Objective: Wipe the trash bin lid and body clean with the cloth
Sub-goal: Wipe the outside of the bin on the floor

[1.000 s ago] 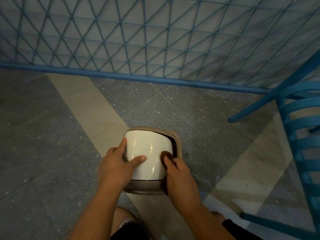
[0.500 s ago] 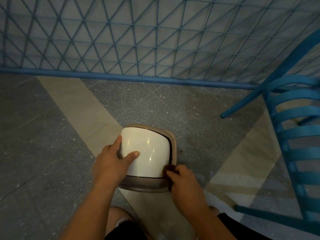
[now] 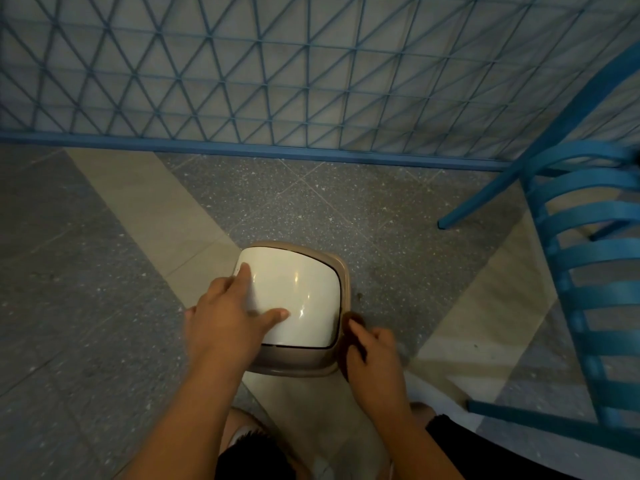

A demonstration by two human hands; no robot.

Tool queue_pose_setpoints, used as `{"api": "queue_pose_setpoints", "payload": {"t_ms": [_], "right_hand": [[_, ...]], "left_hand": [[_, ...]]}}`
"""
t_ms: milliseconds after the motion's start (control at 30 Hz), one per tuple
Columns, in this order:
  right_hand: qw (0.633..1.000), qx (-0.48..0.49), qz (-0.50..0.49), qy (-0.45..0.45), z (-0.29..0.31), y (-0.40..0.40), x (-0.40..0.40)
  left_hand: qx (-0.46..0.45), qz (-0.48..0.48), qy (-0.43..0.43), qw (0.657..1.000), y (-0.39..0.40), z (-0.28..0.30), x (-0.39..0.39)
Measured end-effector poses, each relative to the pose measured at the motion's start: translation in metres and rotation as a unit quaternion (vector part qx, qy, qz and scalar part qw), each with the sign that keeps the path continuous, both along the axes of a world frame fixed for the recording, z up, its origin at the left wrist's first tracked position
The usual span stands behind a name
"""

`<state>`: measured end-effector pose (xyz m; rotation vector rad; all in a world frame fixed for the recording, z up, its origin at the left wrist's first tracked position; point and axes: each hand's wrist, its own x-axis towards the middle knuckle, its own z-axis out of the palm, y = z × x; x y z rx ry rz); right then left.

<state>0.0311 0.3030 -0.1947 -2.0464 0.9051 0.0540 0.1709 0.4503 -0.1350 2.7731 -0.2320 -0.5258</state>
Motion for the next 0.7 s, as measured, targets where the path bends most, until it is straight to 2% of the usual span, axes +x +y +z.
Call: {"api": "queue_pose_setpoints", "payload": {"t_ms": [100, 200, 300, 433, 533, 633, 700], "right_hand": [[1.0, 0.003, -0.009, 0.024, -0.001, 0.017, 0.011], [0.998, -0.01, 0.042, -0.045, 0.011, 0.05, 0.009], [0.987, -0.07, 0.104, -0.1, 0.006, 0.056, -0.006], [0.989, -0.105, 0.099, -0.016, -0.02, 0.021, -0.021], [0.984, -0.128, 0.114, 0.046, -0.021, -0.001, 0.004], [0.982, -0.149, 0.091, 0.07, -0.017, -0.027, 0.044], [0.979, -0.151, 0.113, 0.081, -0.016, -0.036, 0.049]], "left_hand": [[-0.01, 0.004, 0.003, 1.0, 0.0, -0.002, -0.001], [-0.009, 0.004, -0.002, 1.0, 0.001, -0.004, 0.001], [-0.007, 0.0, -0.002, 1.0, 0.002, -0.005, 0.002], [-0.009, -0.002, 0.007, 1.0, 0.003, -0.006, 0.003], [-0.014, 0.0, 0.013, 1.0, 0.004, -0.006, 0.002], [-0.021, 0.004, 0.022, 1.0, 0.005, -0.008, 0.003], [-0.019, 0.006, 0.022, 1.0, 0.005, -0.008, 0.004]]}}
